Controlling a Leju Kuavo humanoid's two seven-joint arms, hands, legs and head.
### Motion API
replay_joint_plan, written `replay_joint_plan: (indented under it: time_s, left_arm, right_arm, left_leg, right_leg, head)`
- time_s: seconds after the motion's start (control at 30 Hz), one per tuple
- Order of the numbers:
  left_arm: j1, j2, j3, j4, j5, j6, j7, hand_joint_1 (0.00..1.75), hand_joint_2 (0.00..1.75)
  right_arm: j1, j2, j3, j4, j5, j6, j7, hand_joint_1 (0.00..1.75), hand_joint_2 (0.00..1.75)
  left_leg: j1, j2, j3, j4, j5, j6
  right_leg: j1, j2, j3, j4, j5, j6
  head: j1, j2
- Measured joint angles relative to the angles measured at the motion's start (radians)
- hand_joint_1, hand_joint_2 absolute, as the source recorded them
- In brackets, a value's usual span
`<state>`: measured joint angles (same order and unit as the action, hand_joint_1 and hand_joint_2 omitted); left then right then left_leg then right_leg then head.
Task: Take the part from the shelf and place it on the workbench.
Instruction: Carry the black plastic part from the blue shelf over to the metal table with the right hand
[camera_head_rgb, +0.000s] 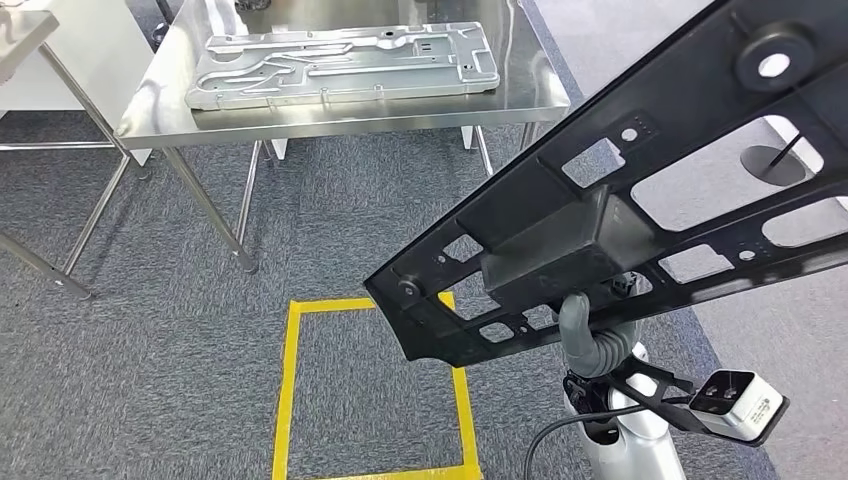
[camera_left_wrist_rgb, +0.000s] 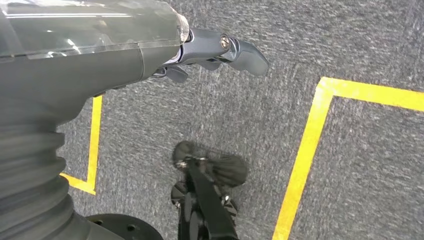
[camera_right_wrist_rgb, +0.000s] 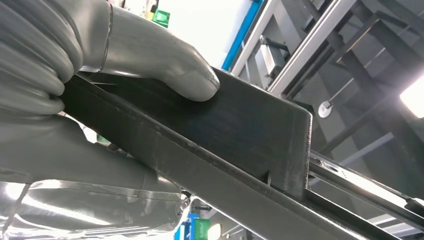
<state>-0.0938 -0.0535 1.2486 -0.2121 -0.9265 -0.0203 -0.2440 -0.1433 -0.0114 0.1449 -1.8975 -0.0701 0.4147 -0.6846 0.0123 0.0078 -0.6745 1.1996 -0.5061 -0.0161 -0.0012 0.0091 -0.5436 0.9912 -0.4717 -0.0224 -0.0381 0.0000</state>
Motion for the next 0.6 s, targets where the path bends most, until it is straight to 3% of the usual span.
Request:
replay_joint_plan:
  time_s: [0.03, 0.1, 0.23, 0.3, 0.4, 0.43, 0.47, 0.53, 0.6]
  left_arm:
    - [0.000, 0.000, 0.000, 0.000, 0.000, 0.000, -0.001, 0.00, 1.75]
    - [-0.001, 0.001, 0.000, 0.000, -0.001, -0.001, -0.002, 0.00, 1.75]
    - [0.000, 0.002, 0.000, 0.000, -0.002, -0.001, -0.002, 0.00, 1.75]
    - [-0.001, 0.001, 0.000, 0.000, -0.002, -0.001, -0.003, 0.00, 1.75]
    - [-0.001, 0.002, 0.000, 0.000, -0.002, -0.001, -0.003, 0.00, 1.75]
    - [0.000, 0.002, 0.000, 0.000, -0.002, -0.001, -0.004, 0.00, 1.75]
    - [0.001, 0.002, 0.000, 0.000, -0.002, -0.001, -0.004, 0.00, 1.75]
    - [0.002, 0.001, 0.000, 0.000, -0.002, -0.001, -0.004, 0.00, 1.75]
    - [0.000, 0.001, 0.000, 0.000, -0.002, -0.001, -0.006, 0.00, 1.75]
  right_arm:
    - [0.001, 0.000, 0.000, -0.002, 0.000, 0.000, 0.000, 1.75, 1.75]
    - [0.002, 0.000, 0.000, -0.005, 0.000, 0.000, 0.000, 1.75, 1.75]
    - [0.004, -0.001, -0.001, -0.009, 0.000, 0.000, 0.000, 1.75, 1.75]
    - [0.004, -0.001, -0.002, -0.012, 0.001, 0.001, 0.000, 1.75, 1.75]
    - [0.009, -0.001, -0.004, -0.014, 0.002, 0.003, 0.000, 1.75, 1.75]
    - [0.011, -0.001, -0.005, -0.014, 0.003, 0.003, 0.000, 1.75, 1.75]
    - [0.012, -0.001, -0.006, -0.014, 0.004, 0.004, 0.000, 1.75, 1.75]
    - [0.012, -0.001, -0.007, -0.014, 0.007, 0.005, 0.000, 1.75, 1.75]
    - [0.012, -0.001, -0.008, -0.014, 0.010, 0.006, 0.000, 1.75, 1.75]
  left_leg:
    - [-0.002, 0.000, 0.028, -0.069, 0.038, 0.007]
    - [-0.007, -0.001, 0.073, -0.168, 0.071, 0.020]
    - [-0.007, -0.002, 0.094, -0.200, 0.062, 0.042]
    - [-0.005, -0.002, 0.107, -0.204, 0.058, 0.051]
    - [-0.006, -0.003, 0.118, -0.204, 0.045, 0.056]
    - [-0.006, -0.003, 0.123, -0.204, 0.040, 0.056]
    - [-0.006, -0.003, 0.131, -0.204, 0.034, 0.054]
    - [-0.006, -0.004, 0.150, -0.204, 0.020, 0.050]
    - [-0.007, -0.004, 0.164, -0.205, 0.006, 0.041]
  right_leg:
    - [0.001, 0.001, 0.007, 0.000, -0.006, 0.002]
    - [0.004, 0.002, 0.016, 0.000, -0.016, 0.011]
    - [0.004, 0.002, 0.017, 0.018, -0.023, 0.034]
    - [0.001, 0.001, -0.020, 0.089, -0.056, 0.045]
    - [-0.005, -0.002, -0.140, 0.273, -0.122, 0.057]
    - [-0.006, -0.003, -0.164, 0.295, -0.117, 0.059]
    - [-0.006, -0.003, -0.169, 0.278, -0.092, 0.057]
    - [-0.005, -0.005, -0.126, 0.146, 0.002, 0.046]
    - [0.002, -0.008, -0.085, 0.037, 0.040, 0.034]
  head:
    - [0.000, 0.000]
    - [0.000, 0.000]
    - [0.000, 0.000]
    - [0.000, 0.000]
    - [0.000, 0.000]
    - [0.000, 0.000]
    - [0.000, 0.000]
    - [0.000, 0.000]
    - [0.000, 0.000]
